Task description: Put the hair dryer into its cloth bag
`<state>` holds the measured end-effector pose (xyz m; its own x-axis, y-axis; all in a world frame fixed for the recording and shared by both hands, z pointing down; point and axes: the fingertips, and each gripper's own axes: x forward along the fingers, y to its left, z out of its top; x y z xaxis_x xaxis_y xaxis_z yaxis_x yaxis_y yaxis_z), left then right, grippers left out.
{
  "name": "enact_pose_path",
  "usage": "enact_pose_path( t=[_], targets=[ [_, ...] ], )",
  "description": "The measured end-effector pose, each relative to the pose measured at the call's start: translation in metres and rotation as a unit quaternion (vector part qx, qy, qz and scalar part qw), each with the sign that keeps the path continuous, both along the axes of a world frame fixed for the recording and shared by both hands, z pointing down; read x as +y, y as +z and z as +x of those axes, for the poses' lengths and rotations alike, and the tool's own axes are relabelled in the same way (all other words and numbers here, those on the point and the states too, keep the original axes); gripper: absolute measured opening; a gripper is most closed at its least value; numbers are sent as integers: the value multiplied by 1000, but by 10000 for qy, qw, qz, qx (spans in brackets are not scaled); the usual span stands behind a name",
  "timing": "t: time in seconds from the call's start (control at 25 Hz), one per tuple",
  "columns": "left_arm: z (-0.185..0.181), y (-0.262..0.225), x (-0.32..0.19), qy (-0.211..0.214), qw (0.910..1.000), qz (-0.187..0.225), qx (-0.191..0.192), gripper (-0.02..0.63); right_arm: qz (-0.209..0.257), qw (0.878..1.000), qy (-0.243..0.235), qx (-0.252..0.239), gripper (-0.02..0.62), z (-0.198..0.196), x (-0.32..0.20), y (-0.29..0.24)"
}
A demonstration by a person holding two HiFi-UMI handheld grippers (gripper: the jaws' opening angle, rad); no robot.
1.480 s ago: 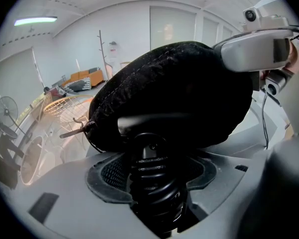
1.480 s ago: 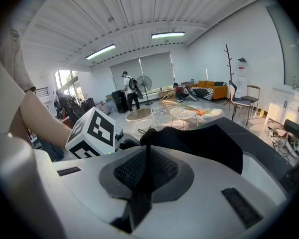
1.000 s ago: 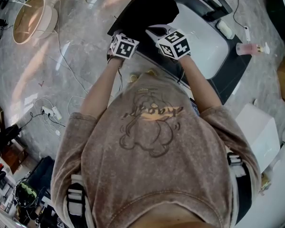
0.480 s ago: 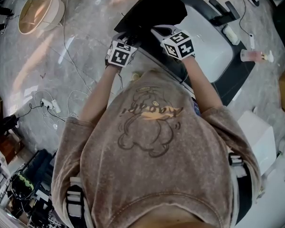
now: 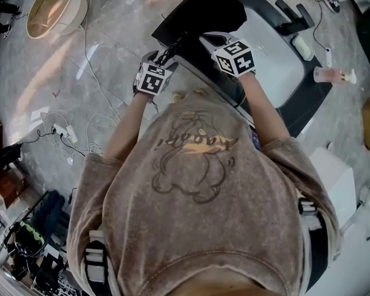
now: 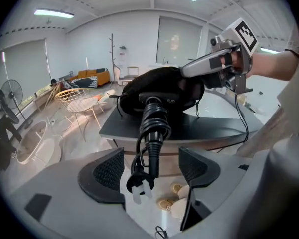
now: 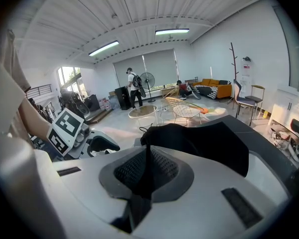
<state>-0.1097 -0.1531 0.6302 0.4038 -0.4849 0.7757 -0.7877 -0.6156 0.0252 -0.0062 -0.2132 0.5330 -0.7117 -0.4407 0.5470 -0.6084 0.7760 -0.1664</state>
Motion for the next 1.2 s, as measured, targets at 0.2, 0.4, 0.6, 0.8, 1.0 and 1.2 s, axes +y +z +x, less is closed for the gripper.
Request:
enact_pose_path(
  t=[0.2,0.4,0.6,0.8,1.0,1.2],
  targets=[
    [-9,21,10,-26,9996,-152,-221,330,-6,10000,41,1,23,4,0,0],
    [-17,22,9,-213,9994,-77,-247,251,-12,10000,56,-10,23,3,0,1],
    [-17,23,2,-164,9994,-97,-295,189,-11,10000,58,-12,23,2,-1,0],
    [-18,17,5,-233,9990,-234,-315,183,-4,10000,45,3,23,-2,-2,-1],
    [-16,-2,1,-308,9991,-184,-219,179,0,10000,24,32,23,-4,0,1],
    [-15,-27,-9,-432,9989,99,-151,179,21,10000,32,56,23,-5,0,1]
  ],
)
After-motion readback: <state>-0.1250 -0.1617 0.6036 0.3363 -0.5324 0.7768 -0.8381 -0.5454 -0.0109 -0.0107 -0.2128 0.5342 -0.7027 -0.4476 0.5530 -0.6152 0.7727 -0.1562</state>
